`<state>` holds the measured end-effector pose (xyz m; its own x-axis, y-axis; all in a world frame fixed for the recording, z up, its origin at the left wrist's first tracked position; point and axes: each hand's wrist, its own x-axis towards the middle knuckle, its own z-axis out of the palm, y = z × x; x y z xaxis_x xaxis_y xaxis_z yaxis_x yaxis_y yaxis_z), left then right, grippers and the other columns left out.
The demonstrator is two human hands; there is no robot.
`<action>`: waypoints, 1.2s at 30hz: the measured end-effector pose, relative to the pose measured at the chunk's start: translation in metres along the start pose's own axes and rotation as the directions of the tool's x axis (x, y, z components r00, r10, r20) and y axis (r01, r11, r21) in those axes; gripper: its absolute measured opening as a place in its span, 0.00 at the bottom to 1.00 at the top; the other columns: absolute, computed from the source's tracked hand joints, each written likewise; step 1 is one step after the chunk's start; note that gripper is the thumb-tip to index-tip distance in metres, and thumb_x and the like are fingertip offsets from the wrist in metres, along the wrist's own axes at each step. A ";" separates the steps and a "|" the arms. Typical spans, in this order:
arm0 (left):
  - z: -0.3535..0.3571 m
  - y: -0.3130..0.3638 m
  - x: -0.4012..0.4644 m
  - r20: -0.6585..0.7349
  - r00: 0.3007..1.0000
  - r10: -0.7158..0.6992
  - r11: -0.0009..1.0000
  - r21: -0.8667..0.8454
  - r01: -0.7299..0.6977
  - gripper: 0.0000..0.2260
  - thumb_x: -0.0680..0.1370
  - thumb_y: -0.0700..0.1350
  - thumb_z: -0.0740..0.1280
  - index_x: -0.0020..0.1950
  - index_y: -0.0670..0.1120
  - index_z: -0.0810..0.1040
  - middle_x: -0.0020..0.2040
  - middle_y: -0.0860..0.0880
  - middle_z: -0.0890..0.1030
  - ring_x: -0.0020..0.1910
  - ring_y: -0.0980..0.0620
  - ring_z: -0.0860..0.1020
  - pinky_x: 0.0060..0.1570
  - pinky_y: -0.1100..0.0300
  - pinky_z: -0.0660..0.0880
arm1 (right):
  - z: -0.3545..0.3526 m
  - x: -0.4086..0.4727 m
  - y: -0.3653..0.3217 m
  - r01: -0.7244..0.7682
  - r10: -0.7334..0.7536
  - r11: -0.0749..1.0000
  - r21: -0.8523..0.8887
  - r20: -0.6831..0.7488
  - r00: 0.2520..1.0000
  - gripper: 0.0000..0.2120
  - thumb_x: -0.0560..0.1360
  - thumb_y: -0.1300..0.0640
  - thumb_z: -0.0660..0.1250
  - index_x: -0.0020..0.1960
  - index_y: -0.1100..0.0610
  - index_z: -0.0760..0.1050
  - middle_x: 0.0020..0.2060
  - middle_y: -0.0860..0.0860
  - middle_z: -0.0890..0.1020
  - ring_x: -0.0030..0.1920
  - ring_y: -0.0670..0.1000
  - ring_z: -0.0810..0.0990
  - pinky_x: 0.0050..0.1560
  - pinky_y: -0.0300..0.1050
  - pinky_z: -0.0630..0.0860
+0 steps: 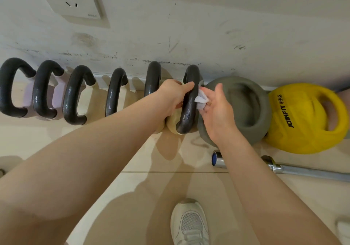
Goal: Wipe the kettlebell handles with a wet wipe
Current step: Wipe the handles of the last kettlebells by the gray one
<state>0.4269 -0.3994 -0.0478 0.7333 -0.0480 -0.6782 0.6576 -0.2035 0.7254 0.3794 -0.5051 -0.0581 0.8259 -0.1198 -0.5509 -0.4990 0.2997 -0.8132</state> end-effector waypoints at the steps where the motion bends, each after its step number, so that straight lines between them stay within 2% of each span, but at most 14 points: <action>1: -0.001 0.003 0.003 0.025 0.999 -0.028 1.000 0.013 0.028 0.17 0.77 0.49 0.65 0.62 0.42 0.74 0.54 0.45 0.81 0.52 0.47 0.80 0.47 0.59 0.78 | 0.001 0.005 -0.001 -0.004 0.009 0.998 0.067 -0.086 0.996 0.19 0.80 0.47 0.51 0.45 0.52 0.78 0.46 0.50 0.83 0.52 0.48 0.80 0.60 0.45 0.74; 4: -0.003 0.004 0.009 0.063 0.997 -0.034 0.997 0.065 0.029 0.16 0.76 0.47 0.66 0.63 0.44 0.72 0.55 0.44 0.80 0.53 0.46 0.80 0.42 0.60 0.78 | 0.009 0.018 0.004 0.050 -0.060 0.998 -0.044 -0.247 0.967 0.07 0.77 0.58 0.62 0.46 0.55 0.78 0.45 0.50 0.81 0.51 0.52 0.79 0.61 0.49 0.75; 7: -0.005 0.000 0.011 0.084 0.996 0.007 0.999 0.052 -0.012 0.20 0.76 0.46 0.66 0.67 0.47 0.68 0.58 0.44 0.79 0.54 0.46 0.79 0.47 0.58 0.76 | 0.013 0.012 0.019 0.120 -0.163 0.973 -0.197 -0.220 0.962 0.14 0.78 0.62 0.60 0.63 0.57 0.74 0.57 0.49 0.80 0.59 0.48 0.78 0.62 0.45 0.74; 9: -0.007 -0.002 0.012 0.099 0.995 0.009 0.999 0.039 -0.013 0.21 0.76 0.46 0.67 0.68 0.49 0.68 0.58 0.44 0.80 0.52 0.46 0.79 0.51 0.56 0.75 | 0.011 0.009 0.024 0.126 -0.181 0.956 -0.267 -0.195 0.964 0.16 0.79 0.61 0.59 0.65 0.53 0.73 0.59 0.48 0.80 0.59 0.47 0.77 0.62 0.47 0.74; 14: -0.007 -0.007 0.016 0.099 0.995 0.033 0.997 0.061 -0.039 0.20 0.76 0.48 0.66 0.67 0.51 0.69 0.55 0.45 0.81 0.45 0.50 0.77 0.47 0.57 0.76 | 0.017 0.027 0.008 0.086 -0.094 0.995 -0.049 -0.190 0.977 0.14 0.79 0.60 0.57 0.62 0.55 0.75 0.52 0.54 0.82 0.51 0.53 0.82 0.54 0.52 0.79; 17: -0.007 -0.008 0.016 0.088 0.995 0.039 0.997 0.057 -0.044 0.20 0.76 0.48 0.66 0.68 0.52 0.69 0.54 0.45 0.81 0.43 0.50 0.77 0.42 0.60 0.76 | 0.014 0.017 0.016 0.088 -0.098 0.995 -0.055 -0.235 0.967 0.11 0.77 0.60 0.60 0.53 0.55 0.79 0.50 0.54 0.83 0.52 0.53 0.82 0.56 0.52 0.78; 19: -0.007 -0.008 0.016 0.082 0.996 0.037 0.999 0.032 -0.040 0.20 0.76 0.48 0.66 0.68 0.51 0.69 0.54 0.45 0.81 0.46 0.48 0.79 0.42 0.58 0.77 | 0.010 0.013 0.018 0.065 -0.060 0.998 0.014 -0.229 0.971 0.08 0.73 0.59 0.63 0.47 0.55 0.81 0.47 0.55 0.84 0.52 0.56 0.82 0.58 0.54 0.77; 21: -0.003 -0.011 0.014 0.062 0.997 0.052 0.999 0.000 -0.052 0.20 0.76 0.47 0.66 0.68 0.51 0.69 0.55 0.45 0.81 0.52 0.45 0.80 0.49 0.55 0.79 | 0.012 0.020 0.011 0.029 -0.010 0.997 0.075 -0.242 0.970 0.07 0.71 0.56 0.65 0.43 0.55 0.82 0.43 0.54 0.84 0.49 0.56 0.82 0.56 0.54 0.76; 24: 0.002 -0.018 0.008 0.016 0.997 0.079 0.996 -0.053 -0.078 0.19 0.77 0.47 0.65 0.68 0.50 0.70 0.56 0.46 0.80 0.51 0.47 0.80 0.54 0.54 0.78 | 0.019 0.025 0.000 0.047 -0.039 0.999 0.026 -0.242 0.970 0.08 0.75 0.53 0.63 0.49 0.52 0.80 0.46 0.51 0.83 0.49 0.52 0.81 0.51 0.48 0.79; 26: 0.001 -0.021 0.006 0.033 0.998 0.052 0.997 -0.062 -0.050 0.20 0.77 0.48 0.65 0.69 0.52 0.70 0.55 0.47 0.81 0.51 0.46 0.81 0.53 0.52 0.78 | 0.023 0.012 0.007 0.093 -0.080 0.994 0.055 -0.213 0.974 0.10 0.75 0.52 0.63 0.54 0.52 0.79 0.51 0.50 0.83 0.52 0.50 0.81 0.53 0.45 0.78; 28: -0.004 -0.021 0.004 0.082 0.997 0.015 1.000 -0.019 -0.013 0.20 0.77 0.50 0.65 0.69 0.56 0.69 0.55 0.48 0.82 0.51 0.46 0.80 0.51 0.50 0.77 | 0.022 -0.009 0.024 0.146 -0.132 0.987 0.060 -0.191 0.973 0.12 0.76 0.50 0.63 0.56 0.51 0.79 0.53 0.47 0.82 0.53 0.43 0.80 0.52 0.37 0.77; 32: -0.009 -0.020 0.002 0.158 0.987 -0.021 0.999 0.032 0.016 0.21 0.77 0.51 0.64 0.70 0.59 0.66 0.56 0.51 0.81 0.52 0.47 0.79 0.55 0.47 0.74 | 0.011 -0.040 0.067 0.306 -0.311 0.950 -0.066 -0.076 0.947 0.18 0.82 0.53 0.50 0.69 0.50 0.67 0.66 0.40 0.72 0.66 0.34 0.67 0.62 0.26 0.65; 34: -0.010 -0.020 0.002 0.199 0.979 -0.036 0.999 0.008 0.035 0.22 0.78 0.49 0.63 0.71 0.59 0.64 0.57 0.49 0.80 0.54 0.45 0.79 0.56 0.45 0.74 | 0.004 -0.038 0.074 0.287 -0.290 0.956 -0.066 -0.031 0.957 0.18 0.82 0.53 0.49 0.70 0.49 0.66 0.68 0.41 0.70 0.67 0.35 0.66 0.66 0.30 0.63; 36: -0.010 -0.021 0.002 0.214 0.976 -0.038 0.999 -0.005 0.040 0.22 0.78 0.48 0.63 0.72 0.59 0.64 0.58 0.47 0.81 0.54 0.43 0.80 0.57 0.41 0.74 | -0.003 -0.028 0.075 0.232 -0.232 0.973 -0.017 -0.027 0.972 0.17 0.81 0.55 0.53 0.67 0.51 0.70 0.65 0.45 0.75 0.65 0.40 0.72 0.69 0.41 0.65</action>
<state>0.4170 -0.3855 -0.0632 0.6539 -0.2482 -0.7147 0.6873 -0.2001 0.6983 0.3184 -0.4821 -0.1045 0.9118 -0.2116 -0.3519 -0.2983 0.2478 -0.9218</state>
